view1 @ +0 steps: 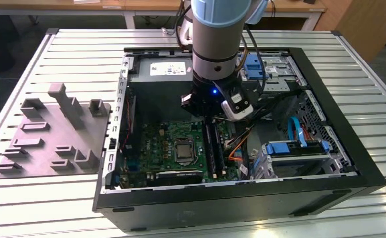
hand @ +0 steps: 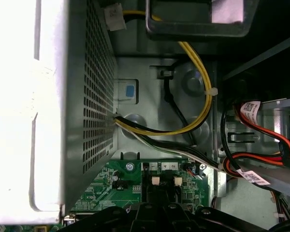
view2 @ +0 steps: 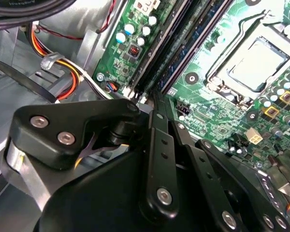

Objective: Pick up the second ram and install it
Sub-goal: 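Press down the second ram until it locks into place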

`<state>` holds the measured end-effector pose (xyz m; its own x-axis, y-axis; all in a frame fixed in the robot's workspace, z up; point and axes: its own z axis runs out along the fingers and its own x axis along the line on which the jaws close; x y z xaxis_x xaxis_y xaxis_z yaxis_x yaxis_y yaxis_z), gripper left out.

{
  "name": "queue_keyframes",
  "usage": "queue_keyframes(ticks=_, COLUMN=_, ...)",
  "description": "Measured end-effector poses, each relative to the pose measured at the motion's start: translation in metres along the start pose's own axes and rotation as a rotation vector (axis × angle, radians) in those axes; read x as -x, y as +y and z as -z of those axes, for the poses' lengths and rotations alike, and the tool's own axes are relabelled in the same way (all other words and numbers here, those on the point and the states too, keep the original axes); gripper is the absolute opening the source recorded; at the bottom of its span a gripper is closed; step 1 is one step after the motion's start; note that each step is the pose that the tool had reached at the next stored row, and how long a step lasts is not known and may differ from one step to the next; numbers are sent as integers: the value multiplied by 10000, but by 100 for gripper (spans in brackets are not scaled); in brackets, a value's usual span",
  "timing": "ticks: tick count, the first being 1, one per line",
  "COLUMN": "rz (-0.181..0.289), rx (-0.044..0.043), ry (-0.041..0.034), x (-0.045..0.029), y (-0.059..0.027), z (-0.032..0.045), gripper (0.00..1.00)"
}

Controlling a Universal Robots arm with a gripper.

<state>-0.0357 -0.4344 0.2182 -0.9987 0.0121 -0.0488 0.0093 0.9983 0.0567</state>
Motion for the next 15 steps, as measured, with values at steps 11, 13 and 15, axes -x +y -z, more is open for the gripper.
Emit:
queue_keyframes(ticks=11, rz=-1, rx=20, ry=-7, x=2, y=4, z=21, gripper=10)
queue_keyframes(ticks=13, rz=0, rx=0, ry=0, x=4, y=5, z=87, gripper=10)
queue_keyframes(ticks=15, rz=0, rx=4, ry=-1, x=7, y=9, z=146, gripper=10)
